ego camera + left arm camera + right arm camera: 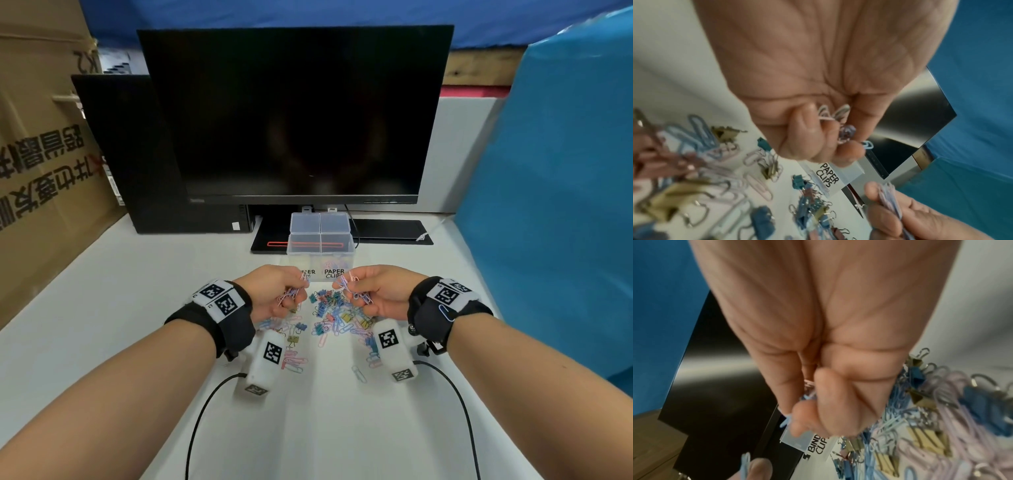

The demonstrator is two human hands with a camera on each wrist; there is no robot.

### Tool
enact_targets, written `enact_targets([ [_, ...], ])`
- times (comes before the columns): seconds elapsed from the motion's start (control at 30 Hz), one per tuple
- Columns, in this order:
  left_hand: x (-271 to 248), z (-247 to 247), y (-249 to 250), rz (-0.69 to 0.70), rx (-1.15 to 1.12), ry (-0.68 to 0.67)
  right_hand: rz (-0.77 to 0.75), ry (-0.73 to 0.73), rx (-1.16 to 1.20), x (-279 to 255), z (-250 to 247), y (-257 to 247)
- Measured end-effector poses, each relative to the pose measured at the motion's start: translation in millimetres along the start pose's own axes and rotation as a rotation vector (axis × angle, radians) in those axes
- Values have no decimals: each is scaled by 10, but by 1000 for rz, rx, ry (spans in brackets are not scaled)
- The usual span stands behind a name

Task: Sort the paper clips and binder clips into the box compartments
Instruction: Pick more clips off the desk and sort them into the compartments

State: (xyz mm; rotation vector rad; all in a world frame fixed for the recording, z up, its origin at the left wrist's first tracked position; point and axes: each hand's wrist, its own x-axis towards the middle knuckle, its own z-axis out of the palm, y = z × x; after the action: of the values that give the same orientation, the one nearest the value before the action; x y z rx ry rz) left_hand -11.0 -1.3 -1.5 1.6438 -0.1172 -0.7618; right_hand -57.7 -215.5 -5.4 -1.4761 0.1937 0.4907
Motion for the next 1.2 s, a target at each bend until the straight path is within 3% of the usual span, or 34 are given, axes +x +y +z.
enact_targets([
  [0.23, 89, 63, 5, -79, -177, -120, 53, -43, 14, 45, 42, 10],
  [0.53, 143, 75, 169, -238, 165, -93, 159, -38, -447, 146, -10, -268],
  [0.7, 211, 36, 295, -371, 427, -131, 80, 114, -633, 279, -25, -771],
  [0.9, 309, -23, 452, -334, 531, -26, 18, 258, -817, 617, -94, -1128],
  [1.2, 536, -236, 704, -283, 440, -7, 42, 233, -793, 828, -184, -1177],
])
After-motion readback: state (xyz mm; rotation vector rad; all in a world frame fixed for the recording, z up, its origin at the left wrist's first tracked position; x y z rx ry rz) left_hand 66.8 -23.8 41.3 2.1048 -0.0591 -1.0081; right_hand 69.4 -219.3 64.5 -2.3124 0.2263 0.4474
